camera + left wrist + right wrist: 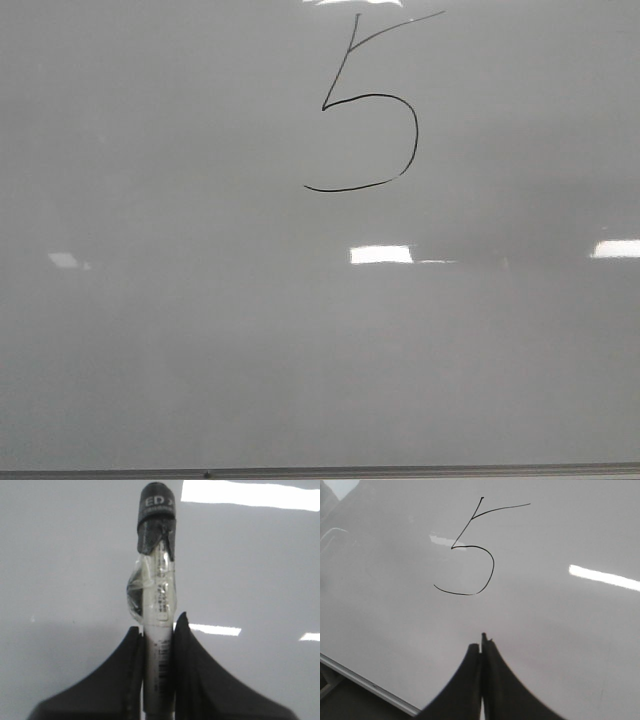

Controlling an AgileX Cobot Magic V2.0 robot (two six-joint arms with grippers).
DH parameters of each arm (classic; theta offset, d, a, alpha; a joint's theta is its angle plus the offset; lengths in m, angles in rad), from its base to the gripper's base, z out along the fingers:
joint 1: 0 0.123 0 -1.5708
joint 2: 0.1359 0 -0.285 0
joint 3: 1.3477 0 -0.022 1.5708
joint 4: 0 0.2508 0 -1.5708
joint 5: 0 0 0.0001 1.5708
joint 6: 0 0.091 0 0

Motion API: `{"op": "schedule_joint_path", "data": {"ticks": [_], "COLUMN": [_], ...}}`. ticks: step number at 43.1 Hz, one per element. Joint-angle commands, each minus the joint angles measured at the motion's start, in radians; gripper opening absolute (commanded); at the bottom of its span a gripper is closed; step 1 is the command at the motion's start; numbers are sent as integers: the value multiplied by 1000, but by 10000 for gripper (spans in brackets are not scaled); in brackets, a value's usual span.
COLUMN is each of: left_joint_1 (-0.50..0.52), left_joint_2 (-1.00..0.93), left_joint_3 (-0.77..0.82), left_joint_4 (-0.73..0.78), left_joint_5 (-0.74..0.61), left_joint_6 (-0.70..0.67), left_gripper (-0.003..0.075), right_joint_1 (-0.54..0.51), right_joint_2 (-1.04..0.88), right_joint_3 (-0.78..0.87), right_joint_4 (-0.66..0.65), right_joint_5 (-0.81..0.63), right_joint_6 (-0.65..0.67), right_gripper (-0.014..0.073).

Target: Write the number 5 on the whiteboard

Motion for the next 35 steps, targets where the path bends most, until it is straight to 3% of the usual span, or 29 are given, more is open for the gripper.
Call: {"op": "schedule_joint_path", "data": {"ticks": [1, 11, 26, 30, 35], "left_joint_1": [1, 1, 1, 1, 1], "left_joint_2": [85, 276, 344, 342, 342], "left_joint_3": [-30, -71, -91, -91, -91], "left_joint_4": [16, 71, 93, 95, 95], "left_joint_5": [-178, -238, -233, -235, -239], "left_joint_6": [-55, -81, -71, -70, -69], "left_gripper": [-20, -20, -16, 26, 147], "right_joint_1": [-8, -8, -8, -8, -8], "right_joint_2": [3, 3, 3, 3, 3], "right_joint_3": [-27, -27, -27, -27, -27], "right_joint_4": [6, 6, 6, 6, 6], "right_joint_5": [-82, -82, -81, -81, -80], "right_joint_6": [1, 1, 1, 1, 1], "right_gripper": [-71, -71, -71, -71, -71]}}
